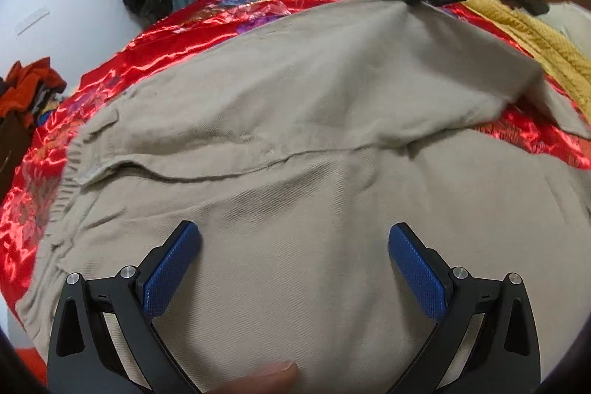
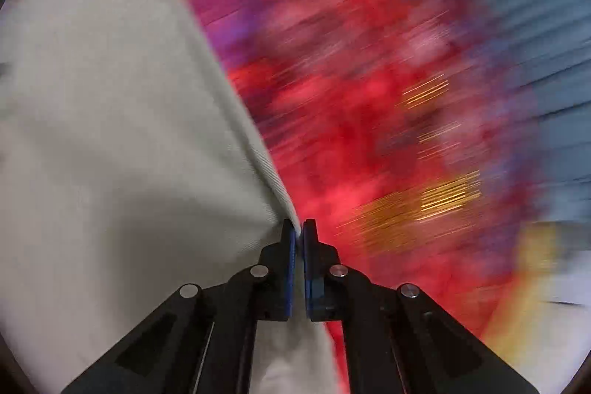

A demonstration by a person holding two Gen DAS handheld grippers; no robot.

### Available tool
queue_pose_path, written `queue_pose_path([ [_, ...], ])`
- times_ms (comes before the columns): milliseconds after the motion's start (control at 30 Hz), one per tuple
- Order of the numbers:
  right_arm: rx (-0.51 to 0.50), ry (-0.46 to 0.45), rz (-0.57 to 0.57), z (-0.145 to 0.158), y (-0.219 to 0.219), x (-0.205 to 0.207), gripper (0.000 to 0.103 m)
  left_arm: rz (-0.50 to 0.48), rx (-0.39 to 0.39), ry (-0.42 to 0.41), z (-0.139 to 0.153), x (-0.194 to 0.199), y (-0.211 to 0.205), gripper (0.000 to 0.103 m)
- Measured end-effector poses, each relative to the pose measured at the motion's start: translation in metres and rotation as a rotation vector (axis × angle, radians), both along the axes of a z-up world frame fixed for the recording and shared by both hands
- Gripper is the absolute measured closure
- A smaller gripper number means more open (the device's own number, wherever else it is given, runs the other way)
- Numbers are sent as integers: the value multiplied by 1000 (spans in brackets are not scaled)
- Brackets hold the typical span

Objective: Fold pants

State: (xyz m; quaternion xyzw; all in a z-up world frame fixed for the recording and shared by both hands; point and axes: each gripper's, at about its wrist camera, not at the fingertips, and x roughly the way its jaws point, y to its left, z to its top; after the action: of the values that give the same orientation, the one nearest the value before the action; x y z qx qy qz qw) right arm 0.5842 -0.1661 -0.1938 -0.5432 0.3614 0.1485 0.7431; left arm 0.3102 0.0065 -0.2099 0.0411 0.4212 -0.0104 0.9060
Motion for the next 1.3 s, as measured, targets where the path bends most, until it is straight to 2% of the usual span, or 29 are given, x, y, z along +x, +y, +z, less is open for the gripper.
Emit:
queue_pose_path([
  [33, 35, -40, -36, 2, 3, 5, 83, 7, 2, 10, 3, 2, 2, 0],
  [67, 72, -46, -84, 3, 3, 9, 55, 16, -2, 27, 6, 3, 6, 1],
  [100, 115, -46, -116, 5, 0, 10, 38, 25, -6, 44, 9, 6, 10, 1],
  [167, 266, -48, -183, 18, -21, 4, 38, 61, -23, 67, 22, 12, 21, 1],
  [233, 403, -52, -262, 29, -41, -3, 37, 82, -99, 85, 39, 26, 31, 1],
  [267, 546, -41, -324, 38, -75, -20, 35, 60, -178, 91, 50, 40, 35, 1],
  [300, 632, -33, -369, 42, -97, -32, 35, 48, -240, 85, 63, 60, 37, 1],
  [333, 714, -24, -421, 43, -117, -44, 35, 48, -268, 72, 71, 75, 35, 1],
  [367, 849, -4, -512, 43, -159, -64, 35, 46, -302, 53, 83, 99, 31, 1],
  [400, 929, 11, -568, 38, -184, -73, 35, 27, -337, 41, 90, 127, 24, 1],
  [467, 1111, 45, -738, 29, -250, -107, 35, -44, -369, 51, 88, 172, 6, 1],
  [500, 1170, 54, -805, 22, -274, -121, 35, -83, -353, 73, 77, 196, -9, 1],
  [567, 1299, 80, -967, 1, -330, -160, 35, -169, -254, 143, 40, 233, -35, 1],
  [633, 1364, 83, -1077, -14, -365, -182, 35, -283, -154, 293, -9, 248, -54, 2],
  [667, 1403, 76, -1139, -21, -384, -197, 35, -344, -94, 329, -30, 245, -59, 1],
  [733, 1490, -2, -1282, -30, -428, -230, 35, -444, -27, 235, -35, 226, -61, 1],
  [767, 1514, -28, -1312, -31, -440, -237, 35, -451, -31, 224, -36, 224, -59, 1],
  [833, 1517, -88, -1386, -38, -470, -247, 34, -449, -65, 211, -36, 223, -54, 1],
  [867, 1512, -86, -1396, -40, -478, -248, 34, -448, -78, 207, -38, 224, -53, 1],
  [933, 1527, -45, -1443, -49, -489, -241, 34, -443, -88, 196, -41, 224, -52, 1],
  [1000, 1567, -46, -1445, -49, -491, -241, 33, -441, -94, 185, -41, 222, -49, 0],
  [1067, 1570, 53, -1383, -49, -483, -228, 33, -441, -99, 182, -41, 222, -47, 0],
  [1100, 1564, 137, -1335, -51, -479, -218, 58, -441, -100, 182, -42, 219, -48, 0],
  [1133, 1505, 253, -1253, -48, -468, -202, 82, -440, -99, 182, -43, 222, -47, 1],
  [1167, 1379, 261, -1202, -38, -459, -190, 98, -441, -96, 183, -42, 222, -48, 1],
  [1233, 1154, 178, -1104, -12, -448, -171, 99, -443, -99, 187, -40, 221, -49, 1],
  [1267, 898, 30, -999, 15, -436, -155, 99, -448, -102, 190, -40, 223, -49, 1],
  [1300, 688, -97, -916, 30, -426, -142, 98, -457, -108, 195, -39, 224, -49, 0],
])
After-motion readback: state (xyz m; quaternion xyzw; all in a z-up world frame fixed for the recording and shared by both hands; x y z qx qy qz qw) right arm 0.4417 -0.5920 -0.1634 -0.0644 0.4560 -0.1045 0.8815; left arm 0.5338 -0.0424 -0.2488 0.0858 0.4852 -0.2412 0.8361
